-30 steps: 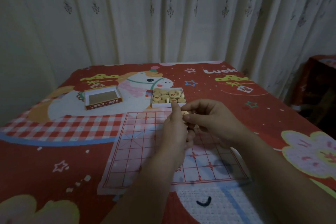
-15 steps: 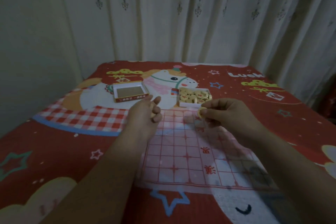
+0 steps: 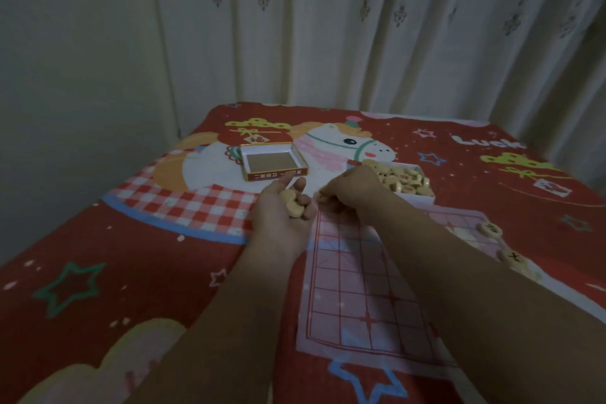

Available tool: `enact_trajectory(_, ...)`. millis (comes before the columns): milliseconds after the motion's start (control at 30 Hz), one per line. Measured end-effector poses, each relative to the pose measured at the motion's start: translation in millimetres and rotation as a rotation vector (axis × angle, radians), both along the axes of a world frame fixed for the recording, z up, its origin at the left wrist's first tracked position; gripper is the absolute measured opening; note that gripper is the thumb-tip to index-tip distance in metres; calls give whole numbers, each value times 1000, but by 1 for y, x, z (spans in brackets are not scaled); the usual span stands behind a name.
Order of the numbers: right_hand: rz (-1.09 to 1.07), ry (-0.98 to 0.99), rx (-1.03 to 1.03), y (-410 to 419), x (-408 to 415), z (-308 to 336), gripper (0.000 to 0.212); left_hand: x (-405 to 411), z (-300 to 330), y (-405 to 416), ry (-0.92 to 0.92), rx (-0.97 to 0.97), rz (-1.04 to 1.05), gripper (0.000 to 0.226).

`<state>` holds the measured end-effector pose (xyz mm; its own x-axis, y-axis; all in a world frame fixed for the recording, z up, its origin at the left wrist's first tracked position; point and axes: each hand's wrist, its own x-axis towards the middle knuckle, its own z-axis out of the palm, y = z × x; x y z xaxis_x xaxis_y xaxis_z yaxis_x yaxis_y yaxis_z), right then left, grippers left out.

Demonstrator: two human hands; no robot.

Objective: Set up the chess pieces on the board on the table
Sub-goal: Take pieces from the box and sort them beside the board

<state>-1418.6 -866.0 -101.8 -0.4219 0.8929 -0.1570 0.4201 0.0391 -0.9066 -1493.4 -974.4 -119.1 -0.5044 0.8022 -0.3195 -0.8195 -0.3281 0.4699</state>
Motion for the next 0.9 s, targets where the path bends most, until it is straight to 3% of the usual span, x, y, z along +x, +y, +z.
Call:
enact_trajectory(200, -38, -112, 92, 15, -10, -15, 20, -1, -3, 4, 23, 5, 11, 21)
enact_trajectory(267, -13, -129, 105, 13, -7, -13, 12, -2, -3, 4, 26, 2, 14, 23)
enact_trajectory(400, -10, 63, 218, -5, 12, -3, 20, 1, -1, 2, 24, 4, 25, 20)
enact_trajectory(500, 154, 130, 352, -40, 33, 5, 7, 3, -1, 5, 22, -5, 32, 18)
enact_trajectory(633, 368, 50, 424, -64, 51, 2, 14, 16, 6, 6, 16, 6, -44, 16)
enact_trajectory(900, 190, 172, 457, -71, 71, -7, 17, 47, 17, 3, 117, -21, -57, 20)
